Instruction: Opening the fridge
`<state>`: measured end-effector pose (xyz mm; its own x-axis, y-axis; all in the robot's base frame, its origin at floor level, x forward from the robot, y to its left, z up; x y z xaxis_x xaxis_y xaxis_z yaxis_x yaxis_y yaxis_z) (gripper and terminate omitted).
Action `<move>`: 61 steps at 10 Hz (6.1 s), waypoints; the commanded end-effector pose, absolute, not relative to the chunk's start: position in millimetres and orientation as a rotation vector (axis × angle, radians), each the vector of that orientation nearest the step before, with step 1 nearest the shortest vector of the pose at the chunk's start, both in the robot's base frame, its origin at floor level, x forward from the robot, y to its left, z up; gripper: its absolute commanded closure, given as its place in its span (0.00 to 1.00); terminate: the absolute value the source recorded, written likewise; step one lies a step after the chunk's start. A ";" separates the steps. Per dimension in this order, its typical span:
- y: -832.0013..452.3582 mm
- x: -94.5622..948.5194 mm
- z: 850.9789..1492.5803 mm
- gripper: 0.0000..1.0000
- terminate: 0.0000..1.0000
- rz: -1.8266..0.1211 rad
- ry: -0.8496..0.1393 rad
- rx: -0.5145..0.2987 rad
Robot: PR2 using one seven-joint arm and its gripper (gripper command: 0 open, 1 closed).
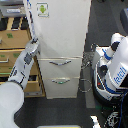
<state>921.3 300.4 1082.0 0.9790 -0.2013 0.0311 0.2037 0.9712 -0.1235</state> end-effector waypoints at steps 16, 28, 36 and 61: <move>283.5 330.2 1231.2 1.00 0.00 -1.099 -0.324 -0.261; 36.6 769.1 904.8 0.00 0.00 -0.886 0.153 0.053; -585.3 276.1 1463.6 0.00 0.00 -1.581 -0.335 0.205; 222.5 730.5 1062.8 0.00 0.00 -0.791 -0.546 -0.186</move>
